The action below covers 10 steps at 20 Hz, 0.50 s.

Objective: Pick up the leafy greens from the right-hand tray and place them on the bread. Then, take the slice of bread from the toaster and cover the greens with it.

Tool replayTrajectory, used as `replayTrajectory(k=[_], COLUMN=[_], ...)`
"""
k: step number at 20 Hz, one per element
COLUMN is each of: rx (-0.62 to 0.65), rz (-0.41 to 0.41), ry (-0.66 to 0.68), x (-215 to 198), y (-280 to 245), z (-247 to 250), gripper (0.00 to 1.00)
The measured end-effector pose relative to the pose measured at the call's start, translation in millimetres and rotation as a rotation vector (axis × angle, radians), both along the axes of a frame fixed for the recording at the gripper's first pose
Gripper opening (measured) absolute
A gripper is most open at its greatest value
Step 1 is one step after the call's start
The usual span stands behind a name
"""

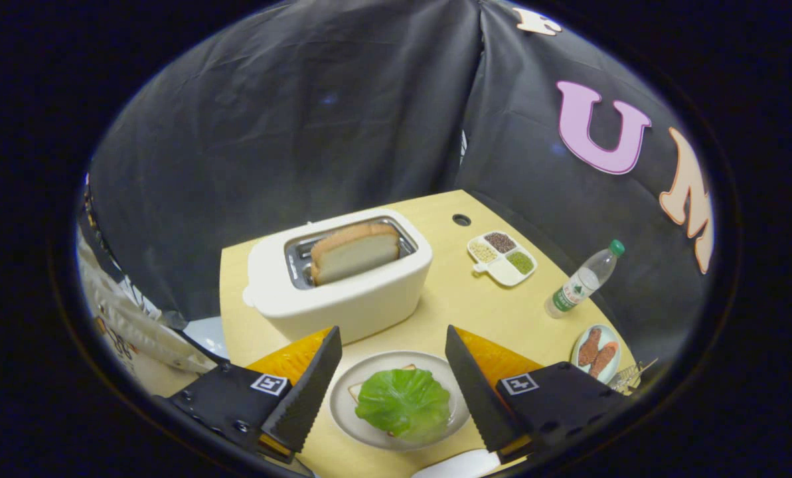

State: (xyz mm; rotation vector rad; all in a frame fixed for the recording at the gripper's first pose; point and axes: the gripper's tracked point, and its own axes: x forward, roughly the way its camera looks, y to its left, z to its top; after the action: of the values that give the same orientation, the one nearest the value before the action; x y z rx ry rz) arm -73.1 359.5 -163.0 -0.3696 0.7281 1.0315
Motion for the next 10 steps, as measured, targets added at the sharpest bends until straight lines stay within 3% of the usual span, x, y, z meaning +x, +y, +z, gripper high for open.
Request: replayTrajectory(k=[10], rx=[0.104], rz=[-0.061], ry=[0.141], x=[2], y=[66], z=[36], gripper=[0.99])
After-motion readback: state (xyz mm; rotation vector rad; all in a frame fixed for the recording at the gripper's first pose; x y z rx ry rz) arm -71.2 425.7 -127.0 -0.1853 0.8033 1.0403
